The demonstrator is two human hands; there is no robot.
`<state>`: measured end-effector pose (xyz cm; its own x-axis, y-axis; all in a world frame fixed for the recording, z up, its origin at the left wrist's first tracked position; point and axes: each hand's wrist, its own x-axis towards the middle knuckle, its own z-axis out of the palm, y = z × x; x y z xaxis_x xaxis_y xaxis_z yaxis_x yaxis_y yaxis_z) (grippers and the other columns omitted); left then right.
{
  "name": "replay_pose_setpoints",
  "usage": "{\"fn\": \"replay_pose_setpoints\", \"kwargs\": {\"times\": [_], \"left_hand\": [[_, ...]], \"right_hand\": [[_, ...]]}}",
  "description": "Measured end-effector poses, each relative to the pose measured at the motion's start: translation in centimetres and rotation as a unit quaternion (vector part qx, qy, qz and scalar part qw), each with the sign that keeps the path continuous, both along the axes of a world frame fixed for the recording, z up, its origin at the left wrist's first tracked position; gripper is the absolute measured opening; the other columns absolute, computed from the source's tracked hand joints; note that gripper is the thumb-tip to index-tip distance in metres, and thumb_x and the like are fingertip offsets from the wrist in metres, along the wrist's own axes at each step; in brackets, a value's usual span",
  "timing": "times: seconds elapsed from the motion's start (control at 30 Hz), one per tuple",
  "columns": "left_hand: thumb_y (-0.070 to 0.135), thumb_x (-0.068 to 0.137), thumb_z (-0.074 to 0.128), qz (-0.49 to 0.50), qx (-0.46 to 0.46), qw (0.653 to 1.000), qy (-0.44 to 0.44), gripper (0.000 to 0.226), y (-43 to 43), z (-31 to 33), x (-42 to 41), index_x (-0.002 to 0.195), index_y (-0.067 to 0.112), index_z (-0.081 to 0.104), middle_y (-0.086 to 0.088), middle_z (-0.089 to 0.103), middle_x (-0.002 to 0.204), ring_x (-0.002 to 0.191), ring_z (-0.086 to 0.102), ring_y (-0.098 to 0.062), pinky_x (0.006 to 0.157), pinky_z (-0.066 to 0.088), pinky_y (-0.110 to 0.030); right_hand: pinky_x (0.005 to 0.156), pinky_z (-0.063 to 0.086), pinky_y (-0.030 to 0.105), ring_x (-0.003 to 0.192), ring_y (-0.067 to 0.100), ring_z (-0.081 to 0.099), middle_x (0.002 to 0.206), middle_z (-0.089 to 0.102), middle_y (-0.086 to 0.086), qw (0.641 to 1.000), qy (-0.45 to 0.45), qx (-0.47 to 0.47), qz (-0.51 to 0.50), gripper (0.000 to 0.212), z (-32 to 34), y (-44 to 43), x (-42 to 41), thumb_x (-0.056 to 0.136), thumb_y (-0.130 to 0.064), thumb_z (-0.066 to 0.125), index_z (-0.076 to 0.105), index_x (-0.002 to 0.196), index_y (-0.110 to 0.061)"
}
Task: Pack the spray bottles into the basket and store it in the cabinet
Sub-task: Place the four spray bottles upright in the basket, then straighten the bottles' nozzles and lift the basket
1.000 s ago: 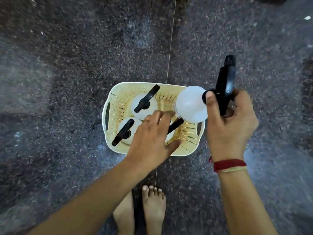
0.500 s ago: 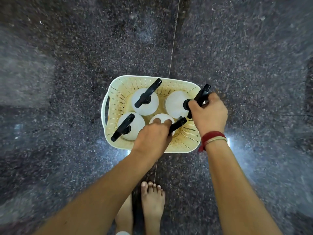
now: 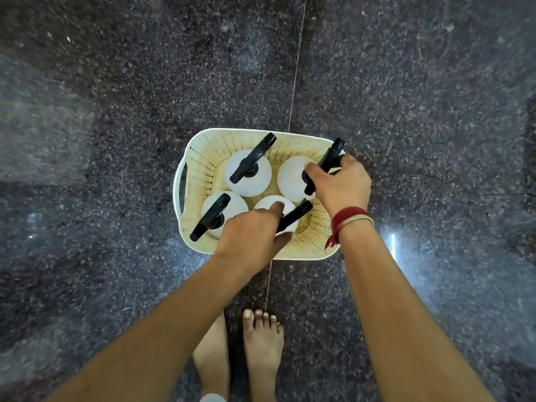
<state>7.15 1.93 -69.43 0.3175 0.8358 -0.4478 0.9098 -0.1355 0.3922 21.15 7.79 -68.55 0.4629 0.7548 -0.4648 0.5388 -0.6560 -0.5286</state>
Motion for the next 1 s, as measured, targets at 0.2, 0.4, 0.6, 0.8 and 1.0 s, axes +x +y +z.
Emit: {"fn": "replay_pose_setpoints", "kwargs": {"times": [0.2, 0.4, 0.6, 0.8, 1.0], "left_hand": [[0.073, 0.081, 0.038, 0.008, 0.218, 0.976, -0.016, 0.067, 1.6, 5.1, -2.9, 0.127, 0.025, 0.045, 0.004, 0.068, 0.092, 0.077, 0.064, -0.017, 0.054, 0.052, -0.028], [0.057, 0.086, 0.047, 0.292, 0.237, 0.925, -0.051, 0.073, 4.0, 4.1, -10.5, 0.145, 0.02, 0.024, -0.016, 0.019, 0.153, 0.142, 0.013, -0.033, 0.11, 0.013, -0.054], [0.076, 0.072, 0.049, 0.354, 0.029, 0.935, 0.007, 0.109, 1.9, -2.4, -14.1, 0.15, 0.023, -0.004, -0.011, -0.016, 0.158, 0.144, -0.016, -0.032, 0.114, -0.003, -0.057], [0.047, 0.082, 0.064, 0.463, -0.138, 0.867, -0.121, 0.087, 1.0, -5.7, -12.1, 0.15, 0.025, 0.013, -0.012, 0.024, 0.154, 0.138, 0.03, -0.034, 0.112, 0.027, -0.054], [0.024, 0.093, 0.053, 0.569, -0.176, 0.79, -0.146, 0.029, 1.2, -6.2, -10.4, 0.115, 0.005, 0.05, -0.011, 0.057, 0.101, 0.088, 0.055, -0.026, 0.075, 0.043, -0.034]], "right_hand": [[0.068, 0.039, 0.028, 0.085, 0.018, 0.059, 0.094, 0.065, -0.003, 0.988, -0.132, 0.066, 0.044, 0.068, 2.1, -1.7, 0.6, 0.074, -0.077, 0.046, 0.057, 0.114, -0.022], [0.111, 0.025, 0.046, 0.131, -0.003, 0.016, 0.157, 0.015, 0.009, 0.963, -0.109, 0.241, -0.051, 0.079, 0.1, -5.6, 2.5, 0.086, -0.051, 0.057, 0.019, 0.149, -0.022], [0.114, 0.006, 0.062, 0.146, 0.029, 0.013, 0.16, -0.005, 0.011, 0.981, -0.121, 0.149, -0.022, 0.094, -4.9, -8.0, 3.6, 0.083, -0.057, 0.056, 0.001, 0.151, -0.023], [0.115, 0.01, 0.053, 0.146, 0.025, 0.013, 0.161, -0.007, 0.001, 0.991, -0.037, 0.105, -0.073, 0.099, -7.2, -8.3, 2.6, 0.079, -0.06, 0.061, -0.001, 0.15, -0.031], [0.104, 0.042, 0.042, 0.124, 0.03, 0.051, 0.136, 0.054, 0.012, 0.985, 0.079, 0.023, -0.15, 0.054, -8.2, -7.6, 2.9, 0.09, -0.028, 0.06, 0.042, 0.14, -0.019]]}}
